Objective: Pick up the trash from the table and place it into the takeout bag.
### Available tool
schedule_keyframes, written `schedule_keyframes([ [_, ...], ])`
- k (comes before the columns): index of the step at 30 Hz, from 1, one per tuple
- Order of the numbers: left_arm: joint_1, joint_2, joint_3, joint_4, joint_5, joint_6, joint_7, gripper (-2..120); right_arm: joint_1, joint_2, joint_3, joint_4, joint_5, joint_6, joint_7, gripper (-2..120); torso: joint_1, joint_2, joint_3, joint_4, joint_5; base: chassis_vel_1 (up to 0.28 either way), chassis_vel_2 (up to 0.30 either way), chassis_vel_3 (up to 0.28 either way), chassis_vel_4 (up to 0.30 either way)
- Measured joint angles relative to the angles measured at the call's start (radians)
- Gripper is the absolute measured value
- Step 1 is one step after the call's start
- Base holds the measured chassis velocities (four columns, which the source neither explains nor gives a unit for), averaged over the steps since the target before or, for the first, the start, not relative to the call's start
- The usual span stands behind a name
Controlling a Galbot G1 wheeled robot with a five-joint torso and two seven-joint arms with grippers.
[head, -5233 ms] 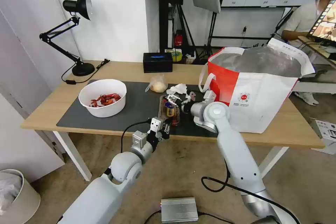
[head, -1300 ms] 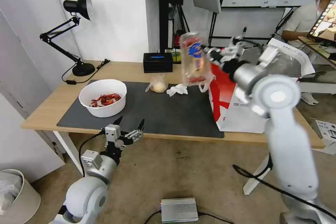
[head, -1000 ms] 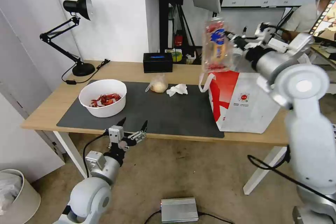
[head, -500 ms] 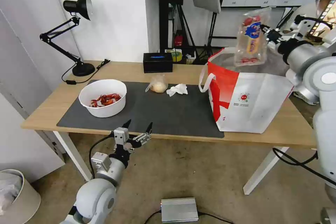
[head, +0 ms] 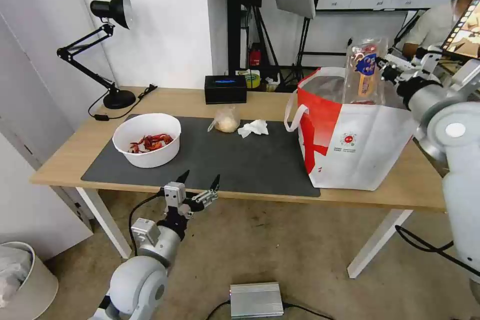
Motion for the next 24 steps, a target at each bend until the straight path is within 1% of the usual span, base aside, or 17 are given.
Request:
schedule_keyframes([
  [8,0.005,-0.001,-0.004,-0.008,0.002,-0.002,-0.001,100,-0.013,0.016,-0.002,-0.018,-0.01,0.008,-0.012,0,0.0,0.0,0.0,0.0001,-0.0001,0.0,0.0,0.0,0.0],
  [15,0.0,0.0,-0.002,-0.009,0.002,-0.003,-0.001,100,-0.026,0.023,-0.003,-0.006,-0.009,0.007,-0.01,0,0.0,0.0,0.0,0.0001,-0.0001,0.0,0.0,0.0,0.0],
  [17,-0.002,0.0,0.0,-0.009,0.002,-0.003,-0.001,100,-0.031,0.023,-0.003,0.004,-0.006,0.006,-0.003,7,0.0,0.0,0.0,0.0,-0.0001,0.0,0.0,0.0,0.0],
  [18,-0.002,0.0,0.0,-0.009,0.002,-0.003,-0.001,100,-0.031,0.023,-0.003,0.004,-0.006,0.006,-0.003,7,0.0,0.0,0.0,0.0,-0.0001,0.0,0.0,0.0,0.0],
  [19,-0.002,0.0,0.0,-0.009,0.002,-0.003,-0.001,100,-0.032,0.023,-0.003,0.006,-0.006,0.006,-0.001,10,0.0,0.0,0.0,0.0,-0.0001,0.0,0.0,0.0,0.0],
  [21,-0.003,0.0,0.0,-0.008,0.002,-0.003,-0.001,100,-0.033,0.022,-0.002,0.01,-0.003,0.004,0.006,22,0.0,0.0,0.0,0.0,-0.0001,0.0,0.0,0.0,0.0],
  [22,-0.003,0.0,0.0,-0.008,0.002,-0.003,-0.001,100,-0.033,0.022,-0.002,0.01,-0.003,0.004,0.006,22,0.0,0.0,0.0,0.0,-0.0001,0.0,0.0,0.0,0.0],
  [23,-0.003,0.0,0.0,-0.008,0.002,-0.003,-0.001,100,-0.033,0.022,-0.002,0.01,-0.002,0.004,0.007,25,0.0,0.0,0.0,0.0001,-0.0002,0.0,0.0,0.0,0.0],
  [24,-0.003,0.001,0.0,-0.008,0.002,-0.003,-0.001,100,-0.033,0.021,-0.002,0.011,0.0,0.004,0.01,32,0.0,0.0,0.0,0.0,-0.0001,0.0,0.0,0.0,0.0],
])
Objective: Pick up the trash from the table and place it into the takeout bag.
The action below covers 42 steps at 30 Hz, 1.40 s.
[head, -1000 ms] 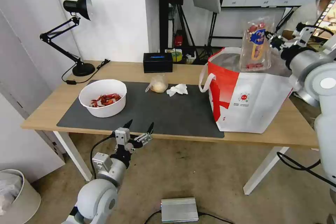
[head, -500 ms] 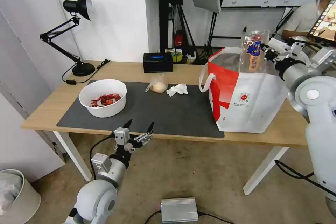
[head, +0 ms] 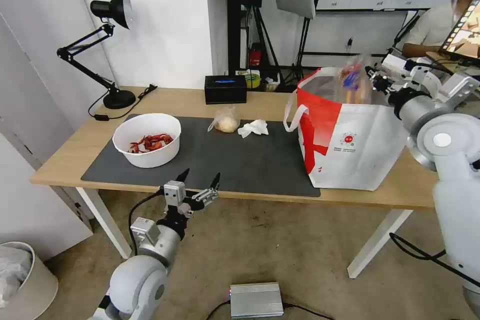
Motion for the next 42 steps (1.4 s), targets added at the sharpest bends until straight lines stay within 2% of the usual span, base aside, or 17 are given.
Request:
schedule_keyframes([
  [3,-0.001,0.001,0.0,0.0,0.0,0.0,0.0,100,0.0,-0.001,0.0,0.0,0.002,0.0,0.002,38,0.0,0.0,0.0,0.0,0.0,0.0,0.0,0.0,0.0],
  [5,-0.002,0.001,0.0,0.0,0.0,0.0,0.0,100,0.0,-0.004,0.0,0.005,0.004,-0.001,0.003,52,0.0,0.0,0.0,0.0,0.0,0.0,0.0,0.0,0.0],
  [7,-0.002,0.001,0.0,-0.001,0.0,0.0,0.0,100,0.0,-0.005,0.0,0.007,0.005,-0.001,0.003,53,0.0,0.0,0.0,0.0,0.0,0.0,0.0,0.0,0.0],
  [9,-0.002,0.001,-0.003,-0.007,-0.001,0.0,-0.001,100,-0.002,-0.01,0.0,0.018,0.015,-0.001,0.003,65,0.0,0.0,0.0,0.0,0.0,0.0,0.0,0.0,0.0],
  [11,-0.002,0.001,-0.003,-0.008,-0.001,0.0,-0.001,100,-0.002,-0.011,0.0,0.02,0.017,-0.001,0.003,68,0.0,0.0,0.0,0.0,0.0,0.0,0.0,0.0,0.0],
  [13,-0.001,0.002,-0.006,-0.015,-0.003,0.0,-0.001,100,-0.004,-0.015,-0.002,0.029,0.022,-0.001,0.002,80,0.0,0.0,0.0,0.0,0.0,0.0,0.0,0.0,0.0],
  [15,-0.001,0.002,-0.006,-0.016,-0.004,0.0,-0.001,100,-0.005,-0.016,-0.002,0.031,0.023,-0.001,0.001,83,0.0,0.0,0.0,0.0,0.0,0.0,0.0,0.0,0.0],
  [17,0.001,0.001,-0.009,-0.019,-0.004,-0.002,-0.001,100,-0.009,-0.018,-0.004,0.042,0.024,-0.001,-0.016,95,0.0,0.0,0.0,0.0,0.0,0.0,0.0,0.0,0.0],
  [19,0.002,0.001,-0.01,-0.019,-0.004,-0.002,0.0,100,-0.01,-0.018,-0.005,0.046,0.024,-0.001,-0.023,96,0.0,0.0,0.0,0.0,0.0,0.0,0.0,0.0,0.0],
  [20,0.004,0.001,-0.013,-0.02,-0.005,-0.004,0.0,100,-0.016,-0.022,-0.006,0.06,0.024,0.004,-0.058,99,0.0,0.0,0.0,0.0,0.0,0.0,0.0,0.0,0.0],
  [23,0.005,0.002,-0.018,-0.02,-0.005,-0.005,0.0,100,-0.025,-0.029,-0.01,0.082,0.022,0.016,-0.102,100,0.0,0.0,0.0,0.0,0.0,0.0,0.0,0.0,0.0],
  [25,0.006,0.003,-0.025,-0.021,-0.005,-0.006,0.001,100,-0.045,-0.041,-0.019,0.124,0.013,0.028,-0.168,100,0.0,0.0,0.0,0.0,0.0,0.0,0.0,0.0,0.0],
  [27,0.006,0.003,-0.027,-0.021,-0.005,-0.006,0.002,100,-0.052,-0.045,-0.022,0.137,0.01,0.029,-0.18,100,0.0,0.0,0.0,0.0001,0.0,0.0,0.0,0.0,0.0],
  [29,0.008,0.004,-0.032,-0.022,-0.005,-0.007,0.005,100,-0.103,-0.072,-0.037,0.209,-0.02,0.028,-0.242,100,0.0,0.0,0.0,0.0001,0.0,0.0,0.0,0.0,0.0],
  [37,0.008,0.027,-0.065,-0.008,0.0,-0.024,0.03,100,-0.258,-0.127,-0.052,0.349,-0.144,0.015,-0.391,100,0.0,0.0,0.0,-0.0001,-0.0001,0.0,0.0,0.0,0.0],
  [39,0.008,0.028,-0.066,-0.007,0.001,-0.025,0.031,100,-0.26,-0.127,-0.053,0.351,-0.146,0.015,-0.392,100,0.0,0.0,0.0,-0.0001,-0.0002,0.0,0.0,0.0,0.0],
  [42,0.012,0.042,-0.091,0.008,0.005,-0.038,0.05,100,-0.342,-0.128,-0.068,0.39,-0.206,0.004,-0.419,100,0.0,0.0,0.0,0.0,-0.0002,0.0,0.0,0.0,0.0],
])
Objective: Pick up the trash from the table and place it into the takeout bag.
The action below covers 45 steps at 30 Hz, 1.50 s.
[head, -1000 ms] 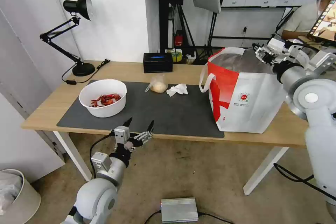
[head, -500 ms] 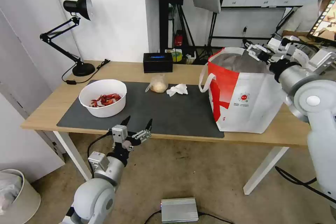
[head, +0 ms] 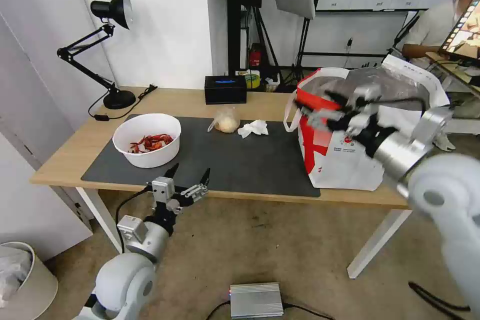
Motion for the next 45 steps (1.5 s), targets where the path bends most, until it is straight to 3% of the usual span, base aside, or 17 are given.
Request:
schedule_keyframes([
  [5,0.005,0.009,-0.011,0.006,0.001,-0.004,0.015,100,-0.064,0.012,-0.014,0.008,-0.062,0.0,-0.015,100,0.0,0.0,0.0,0.0,0.0001,0.0,0.0,0.0,0.0],
  [7,0.008,0.016,-0.018,0.012,0.001,-0.004,0.024,100,-0.136,0.033,-0.031,0.006,-0.162,0.057,-0.015,100,0.0,0.0,0.0,0.0001,0.0,0.0,0.0,0.0,0.0],
  [9,0.008,0.016,-0.019,0.013,0.001,-0.005,0.025,100,-0.147,0.038,-0.034,0.005,-0.173,0.073,-0.012,100,0.0,0.0,0.0,0.0,-0.0001,0.0,0.0,0.0,0.0],
  [13,0.014,0.026,-0.028,0.035,-0.006,-0.017,0.038,100,-0.286,0.109,-0.054,-0.039,-0.28,0.289,-0.005,100,0.0,0.0,0.0,-0.0001,0.0002,0.0,0.0,0.0,0.0],
  [21,0.026,0.027,-0.03,0.066,-0.005,-0.039,0.051,100,-0.378,0.163,-0.068,-0.105,-0.342,0.486,-0.016,100,0.0,0.0,0.0,-0.0001,0.0002,0.0,0.0,0.0,0.0],
  [24,0.031,0.022,-0.026,0.114,0.045,-0.101,0.06,100,-0.409,0.188,-0.072,-0.162,-0.355,0.569,-0.021,100,0.0,0.0,0.0,-0.0001,0.0001,0.0,0.0,0.0,0.0],
  [32,0.042,0.02,-0.031,0.185,0.063,-0.176,0.084,100,-0.417,0.193,-0.073,-0.23,-0.356,0.602,-0.046,100,0.0,0.0,0.0,0.0,0.0001,0.0,0.0,0.0,0.0],
  [45,0.044,0.015,-0.032,0.212,0.055,-0.194,0.085,100,-0.42,0.212,-0.106,-0.256,-0.362,0.609,-0.055,100,0.0,0.0,0.0,0.0,0.0003,0.0,0.0,0.0,0.0],
])
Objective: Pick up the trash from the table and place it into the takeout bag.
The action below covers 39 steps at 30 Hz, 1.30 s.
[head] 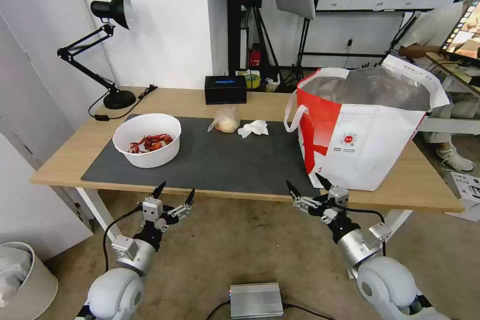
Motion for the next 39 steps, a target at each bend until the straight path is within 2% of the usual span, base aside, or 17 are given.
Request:
schedule_keyframes([
  [13,0.002,0.003,0.0,-0.003,-0.023,0.0,-0.001,100,0.029,0.029,-0.047,-0.001,-0.013,-0.004,0.004,100,0.0,0.0,0.0,-0.0001,-0.0002,0.0,0.0,0.0,0.0],
  [21,-0.004,0.0,-0.002,-0.019,-0.025,0.006,-0.003,100,0.154,0.049,-0.145,-0.03,-0.012,-0.053,0.052,100,0.0,0.0,0.0,-0.0001,0.0,0.0,0.0,0.0,0.0],
  [30,0.007,-0.014,-0.015,-0.036,-0.019,0.012,-0.006,100,0.406,0.093,-0.295,-0.108,-0.003,-0.196,0.155,100,0.0,0.0,0.0,0.0,0.0001,0.0,0.0,0.0,0.0],
  [31,0.008,-0.017,-0.019,-0.038,-0.018,0.016,-0.007,100,0.461,0.104,-0.325,-0.128,0.007,-0.244,0.19,100,0.0,0.0,0.0,0.0001,0.0,0.0,0.0,0.0,0.0],
  [33,0.008,-0.018,-0.021,-0.039,-0.018,0.018,-0.007,100,0.495,0.111,-0.345,-0.142,0.011,-0.265,0.215,100,0.0,0.0,0.0,0.0,-0.0005,0.0,0.0,0.0,0.0],
  [36,0.009,-0.022,-0.025,-0.038,-0.015,0.021,-0.007,100,0.613,0.144,-0.422,-0.215,0.015,-0.352,0.314,100,0.0,0.0,0.0,0.0,-0.0002,0.0,0.0,0.0,0.0],
  [39,0.009,-0.026,-0.025,-0.035,-0.009,0.022,-0.007,100,0.684,0.166,-0.466,-0.27,0.023,-0.389,0.374,100,0.0,0.0,0.0,0.0,0.0,0.0,0.0,0.0,0.0],
])
